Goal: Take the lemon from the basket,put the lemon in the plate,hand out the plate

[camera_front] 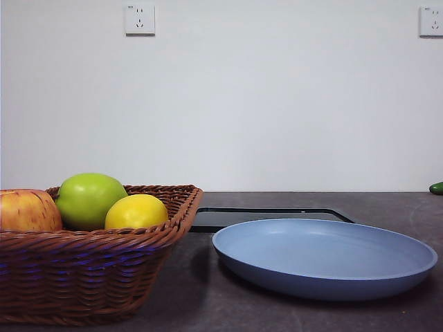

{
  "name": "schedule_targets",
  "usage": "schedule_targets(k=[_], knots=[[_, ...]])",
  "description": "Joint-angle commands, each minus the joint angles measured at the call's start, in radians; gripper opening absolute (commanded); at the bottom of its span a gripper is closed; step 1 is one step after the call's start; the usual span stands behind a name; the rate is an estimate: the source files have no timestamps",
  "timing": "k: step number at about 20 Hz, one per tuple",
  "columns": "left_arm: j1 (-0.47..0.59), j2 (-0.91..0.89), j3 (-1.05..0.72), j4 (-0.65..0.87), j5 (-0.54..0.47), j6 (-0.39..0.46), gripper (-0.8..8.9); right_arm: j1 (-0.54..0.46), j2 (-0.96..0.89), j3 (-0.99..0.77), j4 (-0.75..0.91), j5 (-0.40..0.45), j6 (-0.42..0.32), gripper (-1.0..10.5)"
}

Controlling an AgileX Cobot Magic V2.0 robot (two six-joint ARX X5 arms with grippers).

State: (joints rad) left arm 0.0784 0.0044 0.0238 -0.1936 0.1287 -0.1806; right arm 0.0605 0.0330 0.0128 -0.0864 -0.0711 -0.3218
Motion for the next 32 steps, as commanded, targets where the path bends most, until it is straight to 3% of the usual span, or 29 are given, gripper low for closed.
schedule_targets(k=[1,3,6,9,11,15,20,27,32], knots=[[0.000,-0.003,-0.010,0.003,0.053,-0.112,0.09,0.000,-0.002,-0.005,0.014,-0.002,-0.021,0.0],[0.000,-0.003,-0.010,0.006,0.089,-0.117,0.09,0.001,-0.002,-0.005,0.014,-0.009,0.065,0.0],[0.000,-0.003,-0.010,0.006,0.134,-0.137,0.09,0.002,-0.002,-0.005,0.016,-0.008,0.326,0.0],[0.000,-0.003,-0.010,0.008,0.198,-0.141,0.09,0.001,-0.002,-0.005,0.019,-0.006,0.539,0.0],[0.000,-0.003,-0.010,0.012,0.234,-0.142,0.08,0.001,-0.002,-0.004,0.032,-0.006,0.616,0.0],[0.001,-0.003,-0.010,0.021,0.239,-0.143,0.07,0.001,-0.002,-0.004,0.051,-0.001,0.695,0.0],[0.001,-0.003,-0.002,0.002,0.241,-0.225,0.07,0.001,-0.002,0.006,0.080,-0.012,0.888,0.0],[0.001,0.040,0.110,-0.129,0.241,-0.226,0.07,0.001,0.056,0.116,-0.071,-0.087,0.918,0.0],[0.001,0.160,0.238,-0.188,0.241,-0.202,0.07,0.001,0.171,0.239,-0.182,-0.089,0.866,0.0]])
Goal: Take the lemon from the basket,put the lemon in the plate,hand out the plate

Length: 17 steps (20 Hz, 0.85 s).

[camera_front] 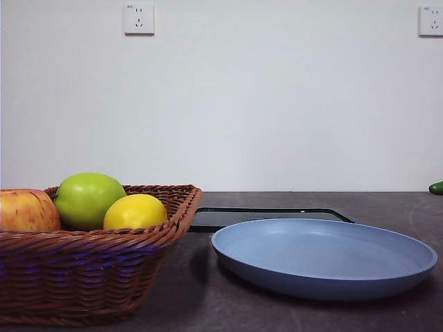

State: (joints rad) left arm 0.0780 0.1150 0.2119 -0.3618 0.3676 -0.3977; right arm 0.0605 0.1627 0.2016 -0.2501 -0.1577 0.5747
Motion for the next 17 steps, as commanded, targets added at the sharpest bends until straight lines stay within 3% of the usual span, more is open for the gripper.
schedule_targets(k=[1,6,10,14,17], knots=[[0.001,0.082,0.079,-0.034,0.002,0.034,0.07,0.001,0.068,0.077,-0.037,-0.002,-0.044,0.0],[0.000,0.243,0.215,-0.101,0.005,0.154,0.07,0.001,0.205,0.203,-0.126,-0.010,-0.132,0.0],[-0.003,0.356,0.315,-0.144,0.039,0.221,0.07,0.001,0.321,0.293,-0.198,-0.075,-0.211,0.0],[-0.019,0.462,0.401,-0.190,0.113,0.252,0.07,0.001,0.436,0.366,-0.270,-0.127,-0.271,0.0],[-0.048,0.594,0.492,-0.288,0.223,0.301,0.07,0.001,0.578,0.434,-0.351,-0.179,-0.348,0.0]])
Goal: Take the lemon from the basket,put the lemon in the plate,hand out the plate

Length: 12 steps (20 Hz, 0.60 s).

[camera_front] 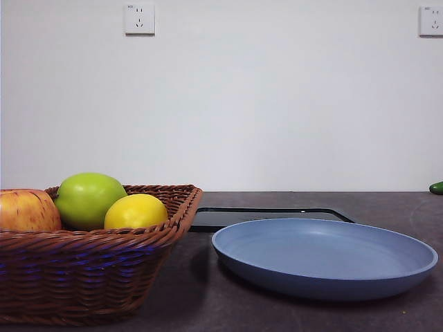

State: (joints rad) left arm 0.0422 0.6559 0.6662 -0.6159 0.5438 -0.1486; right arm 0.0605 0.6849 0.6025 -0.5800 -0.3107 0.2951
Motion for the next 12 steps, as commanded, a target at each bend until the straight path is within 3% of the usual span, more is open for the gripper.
schedule_targets(k=[1,3,7,12], knots=[[-0.021,0.087,0.058,-0.057,0.064,0.062,0.06,0.001,0.096,0.048,-0.036,-0.053,-0.088,0.1],[-0.046,0.140,0.090,-0.072,0.079,0.075,0.06,0.002,0.175,0.057,-0.035,-0.107,-0.108,0.5],[-0.070,0.149,0.096,-0.043,0.114,0.074,0.10,0.023,0.311,0.057,-0.032,-0.107,-0.101,2.0],[-0.070,0.149,0.096,-0.043,0.115,0.074,0.14,0.082,0.476,0.057,0.050,-0.103,-0.062,2.2]])
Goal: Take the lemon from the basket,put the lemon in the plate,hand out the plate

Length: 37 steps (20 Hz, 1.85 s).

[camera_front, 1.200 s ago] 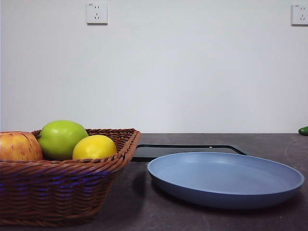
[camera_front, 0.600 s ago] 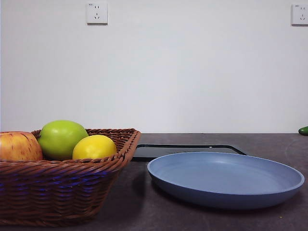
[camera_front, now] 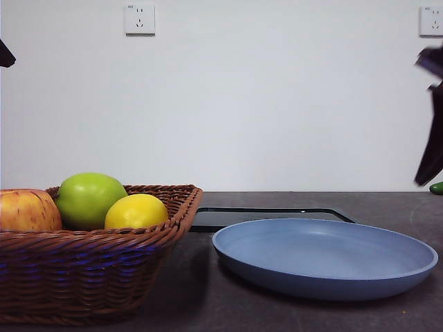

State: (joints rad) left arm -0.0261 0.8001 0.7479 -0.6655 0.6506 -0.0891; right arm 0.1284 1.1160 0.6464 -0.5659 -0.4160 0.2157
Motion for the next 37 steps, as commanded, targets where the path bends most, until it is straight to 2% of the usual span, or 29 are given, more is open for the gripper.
schedule_targets(k=[1,9,13,16,19,23,25,28,30,31,34,36,37], knots=[[-0.002,0.005,0.014,0.006,0.008,0.014,0.14,0.029,0.085,0.013,0.066,0.004,0.023,2.2],[-0.002,0.005,0.014,0.006,0.008,0.014,0.14,0.050,0.261,0.013,0.144,0.049,0.037,2.1],[-0.002,0.005,0.014,0.006,0.007,0.014,0.14,0.051,0.286,0.013,0.152,0.048,0.042,1.2],[-0.002,0.005,0.014,0.006,0.007,0.014,0.14,0.050,0.288,0.013,0.155,0.048,0.049,0.1],[-0.002,0.005,0.014,0.006,0.007,0.014,0.16,0.050,0.287,0.013,0.154,0.048,0.068,0.0],[-0.002,0.005,0.014,0.006,0.003,0.004,2.43,0.050,0.242,0.018,0.117,0.048,0.087,0.0],[-0.002,0.005,0.014,0.011,0.003,-0.052,3.07,0.047,0.211,0.034,0.074,0.048,0.090,0.0],[-0.002,0.005,0.014,0.043,0.004,-0.147,3.15,0.032,0.172,0.080,-0.011,0.048,0.090,0.0],[-0.003,0.005,0.014,0.069,0.005,-0.155,3.26,0.026,0.161,0.113,-0.065,0.048,0.087,0.0],[-0.014,0.005,0.014,0.069,0.005,-0.154,3.66,0.022,0.159,0.130,-0.096,0.047,0.077,0.0],[-0.076,0.005,0.014,0.066,-0.003,-0.146,4.16,0.014,0.159,0.169,-0.150,0.048,0.045,0.0],[-0.133,0.005,0.014,0.071,-0.097,-0.139,4.16,0.004,0.159,0.185,-0.153,0.033,0.044,0.0],[-0.170,0.005,0.014,0.074,-0.141,-0.139,4.16,-0.003,0.159,0.191,-0.153,-0.003,0.042,0.0]])
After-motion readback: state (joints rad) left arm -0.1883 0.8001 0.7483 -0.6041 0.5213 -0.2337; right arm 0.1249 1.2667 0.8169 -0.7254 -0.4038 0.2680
